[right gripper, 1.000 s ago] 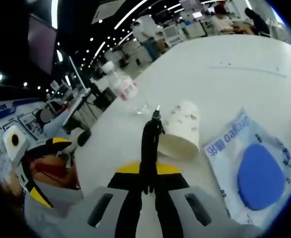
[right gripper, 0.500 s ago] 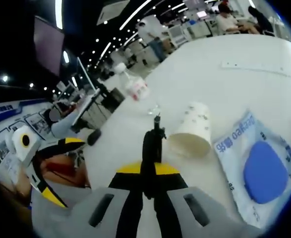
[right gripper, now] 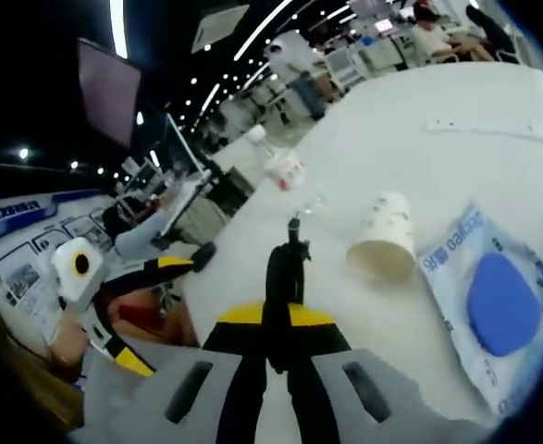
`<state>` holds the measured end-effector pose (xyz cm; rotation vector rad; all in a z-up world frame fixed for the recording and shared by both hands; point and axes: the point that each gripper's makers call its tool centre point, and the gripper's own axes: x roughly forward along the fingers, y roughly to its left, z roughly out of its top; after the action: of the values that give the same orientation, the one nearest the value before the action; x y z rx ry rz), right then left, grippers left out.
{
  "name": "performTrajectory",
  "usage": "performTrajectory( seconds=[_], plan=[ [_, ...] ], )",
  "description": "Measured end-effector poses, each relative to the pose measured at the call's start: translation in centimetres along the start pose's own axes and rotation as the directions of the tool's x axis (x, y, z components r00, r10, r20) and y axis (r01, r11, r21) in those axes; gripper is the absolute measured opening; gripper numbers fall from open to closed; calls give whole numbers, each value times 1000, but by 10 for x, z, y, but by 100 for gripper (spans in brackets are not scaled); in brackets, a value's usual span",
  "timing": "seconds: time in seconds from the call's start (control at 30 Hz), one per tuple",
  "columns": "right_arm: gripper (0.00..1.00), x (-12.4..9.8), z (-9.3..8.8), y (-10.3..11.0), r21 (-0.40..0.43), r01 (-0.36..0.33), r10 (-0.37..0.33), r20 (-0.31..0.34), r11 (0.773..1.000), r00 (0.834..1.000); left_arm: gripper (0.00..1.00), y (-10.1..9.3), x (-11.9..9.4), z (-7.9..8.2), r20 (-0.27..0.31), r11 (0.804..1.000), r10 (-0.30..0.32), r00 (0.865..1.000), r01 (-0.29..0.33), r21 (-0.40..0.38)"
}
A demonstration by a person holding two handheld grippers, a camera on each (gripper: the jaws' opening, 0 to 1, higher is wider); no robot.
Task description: Arrange the tabletop items into an orderly group along one side of the table until the central work area is clear of visible clutter.
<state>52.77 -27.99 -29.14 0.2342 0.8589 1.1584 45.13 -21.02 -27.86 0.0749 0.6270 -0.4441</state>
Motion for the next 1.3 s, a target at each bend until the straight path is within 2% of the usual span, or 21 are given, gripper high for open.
performTrajectory(
  seconds=[0.43,1.03,1.3],
  plan=[
    [6,-29,-15,9,-20,-1,0,-11,1000,1000,91,3,1,-5,-8,1000,-3,1000,3,3],
    [6,-61,-34,-17,32,63,-63,-17,997,998,91,3,6,-5,-19,1000,-16,1000,16,19],
    [6,-70,-43,-37,55,131,-129,-47,990,991,91,3,4,-4,-16,1000,-10,1000,11,21]
  ],
)
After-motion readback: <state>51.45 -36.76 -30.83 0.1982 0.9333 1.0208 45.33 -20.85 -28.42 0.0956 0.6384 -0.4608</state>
